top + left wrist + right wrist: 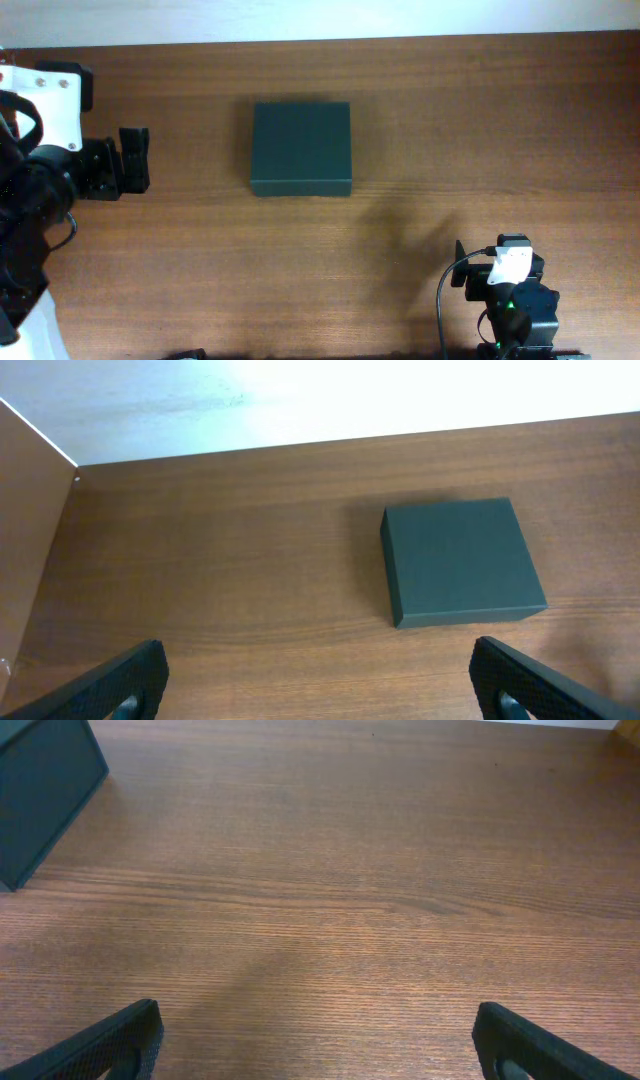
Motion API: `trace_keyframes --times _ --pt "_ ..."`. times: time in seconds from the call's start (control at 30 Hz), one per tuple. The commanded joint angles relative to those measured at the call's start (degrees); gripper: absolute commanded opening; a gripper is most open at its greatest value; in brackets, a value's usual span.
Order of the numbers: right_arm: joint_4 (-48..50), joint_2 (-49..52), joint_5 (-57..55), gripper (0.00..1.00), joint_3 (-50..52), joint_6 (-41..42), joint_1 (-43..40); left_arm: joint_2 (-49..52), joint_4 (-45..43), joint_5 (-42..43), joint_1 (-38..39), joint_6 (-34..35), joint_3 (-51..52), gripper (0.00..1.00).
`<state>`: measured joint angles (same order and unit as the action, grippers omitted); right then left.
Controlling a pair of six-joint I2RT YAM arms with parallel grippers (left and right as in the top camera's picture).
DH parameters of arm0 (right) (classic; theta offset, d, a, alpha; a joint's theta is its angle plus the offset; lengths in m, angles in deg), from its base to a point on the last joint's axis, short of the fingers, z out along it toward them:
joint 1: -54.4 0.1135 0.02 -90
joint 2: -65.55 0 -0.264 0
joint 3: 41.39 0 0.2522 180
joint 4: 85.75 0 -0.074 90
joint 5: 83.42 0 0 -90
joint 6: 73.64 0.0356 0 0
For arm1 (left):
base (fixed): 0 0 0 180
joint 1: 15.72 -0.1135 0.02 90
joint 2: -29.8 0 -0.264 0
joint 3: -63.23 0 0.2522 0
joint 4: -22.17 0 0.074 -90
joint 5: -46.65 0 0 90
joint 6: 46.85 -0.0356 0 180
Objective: Pack container
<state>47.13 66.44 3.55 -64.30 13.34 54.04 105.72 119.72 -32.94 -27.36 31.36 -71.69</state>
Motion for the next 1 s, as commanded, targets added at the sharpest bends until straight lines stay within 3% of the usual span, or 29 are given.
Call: trace_keyframes --times 0.0,0.37,0.5,0.73,0.97 --pt "0.2 -0.7 -1.1 0.99 0.5 0.3 -0.5 0.1 -0.1 -0.2 0.0 -0.5 0.2 0.99" --pt "0.2 -0.7 -1.1 0.99 0.5 0.2 -0.5 -2.9 -1.4 -0.5 0.2 -0.7 2.8 0.99" --pt "0.2 -0.7 -1.1 0.99 0.5 0.2 -0.5 -12.2 -18.7 -2.8 3.0 -1.0 17.0 0.99" --pt "0.2 -0.7 -1.1 0.99 0.5 0.3 -0.5 -33.2 -57.5 -2.8 9.3 -1.0 55.2 0.99" --pt "0.2 -0.7 -1.1 0.99 0.5 0.3 -0.5 -52.4 -80.5 -2.8 11.8 -1.0 89.1 0.99"
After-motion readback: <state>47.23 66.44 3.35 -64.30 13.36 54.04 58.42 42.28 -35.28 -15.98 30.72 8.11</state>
